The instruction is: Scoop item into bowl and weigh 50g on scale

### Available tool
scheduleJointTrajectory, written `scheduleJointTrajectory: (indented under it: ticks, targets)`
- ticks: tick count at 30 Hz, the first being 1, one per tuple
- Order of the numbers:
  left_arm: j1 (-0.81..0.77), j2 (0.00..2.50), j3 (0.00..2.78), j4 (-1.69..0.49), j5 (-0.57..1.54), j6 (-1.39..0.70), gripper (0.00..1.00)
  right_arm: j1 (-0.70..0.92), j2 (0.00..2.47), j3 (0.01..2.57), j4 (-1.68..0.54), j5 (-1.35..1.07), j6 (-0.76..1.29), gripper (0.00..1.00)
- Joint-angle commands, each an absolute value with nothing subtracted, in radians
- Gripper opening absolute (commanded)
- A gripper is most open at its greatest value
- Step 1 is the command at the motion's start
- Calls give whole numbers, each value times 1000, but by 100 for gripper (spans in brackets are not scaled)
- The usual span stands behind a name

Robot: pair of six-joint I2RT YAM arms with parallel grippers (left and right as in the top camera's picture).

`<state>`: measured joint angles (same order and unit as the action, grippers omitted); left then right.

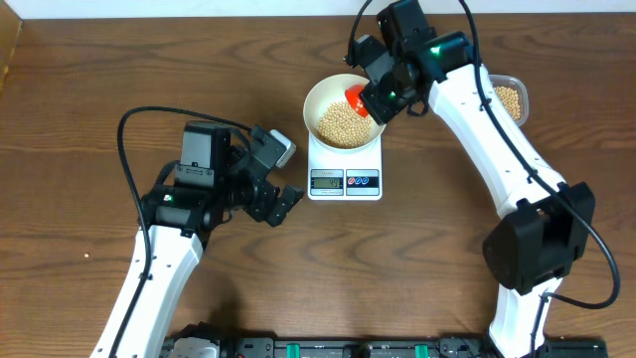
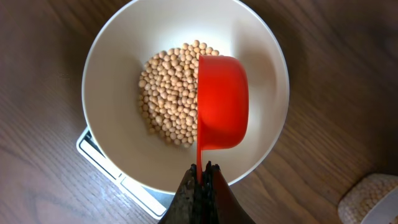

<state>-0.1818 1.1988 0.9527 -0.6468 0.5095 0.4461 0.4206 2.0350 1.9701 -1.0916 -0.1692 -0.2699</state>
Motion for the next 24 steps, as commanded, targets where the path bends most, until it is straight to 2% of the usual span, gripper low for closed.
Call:
scheduleJointTrajectory:
  ticks: [1,8,24]
  targets:
    - [-185,1202,949,-648,504,455,93,438,2000,1996,-1093,-133,-268,1]
    - [-185,1202,949,-648,504,455,93,433,2000,1996,-1092,-137,-266,1]
    - [-185,1202,949,-648,504,455,93,292,2000,1996,-1088,-471,-250,1]
